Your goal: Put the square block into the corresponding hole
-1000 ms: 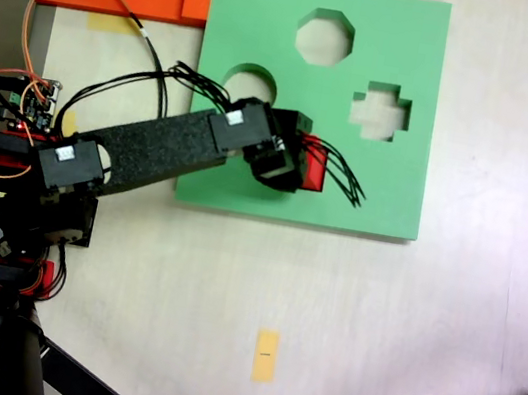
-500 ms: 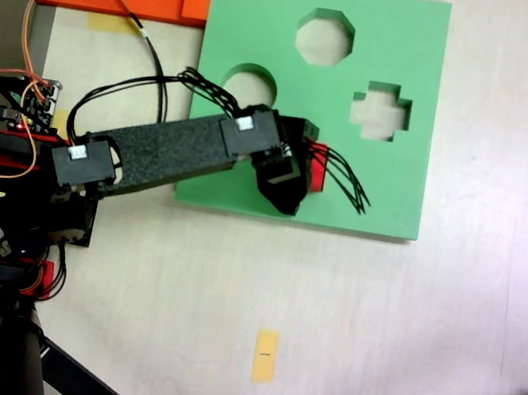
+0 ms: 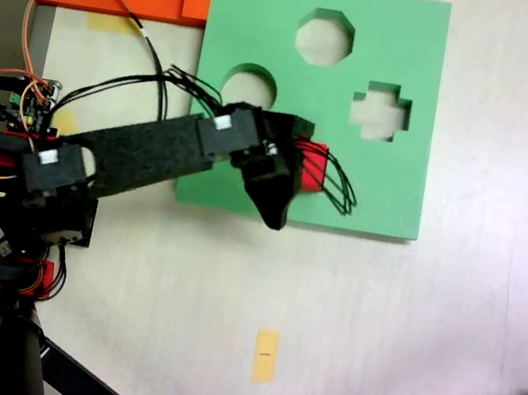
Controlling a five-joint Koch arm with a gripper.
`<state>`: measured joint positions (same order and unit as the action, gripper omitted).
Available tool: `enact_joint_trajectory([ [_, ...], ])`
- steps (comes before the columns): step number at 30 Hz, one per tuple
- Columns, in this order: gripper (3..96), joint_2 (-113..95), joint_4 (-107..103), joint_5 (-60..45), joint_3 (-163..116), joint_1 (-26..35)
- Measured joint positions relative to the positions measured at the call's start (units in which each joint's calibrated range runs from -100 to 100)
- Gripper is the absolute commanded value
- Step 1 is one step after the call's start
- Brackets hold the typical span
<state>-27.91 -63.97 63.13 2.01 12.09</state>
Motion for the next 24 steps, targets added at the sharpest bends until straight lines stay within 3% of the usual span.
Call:
enact_joint_trajectory([
  [3,67.5,-18.6,0.2,-4.0,0.0,-1.1],
  [5,52.7,-32.7,0.2,-8.2,0.2,-2.5],
  [12,51.7,-62.0,3.4,-27.3,10.8,-5.7],
  [17,52.8,-71.5,14.3,-59.4,-13.5,-6.3],
  [24,52.5,-71.3,38.9,-62.6,-63.0,-11.0],
])
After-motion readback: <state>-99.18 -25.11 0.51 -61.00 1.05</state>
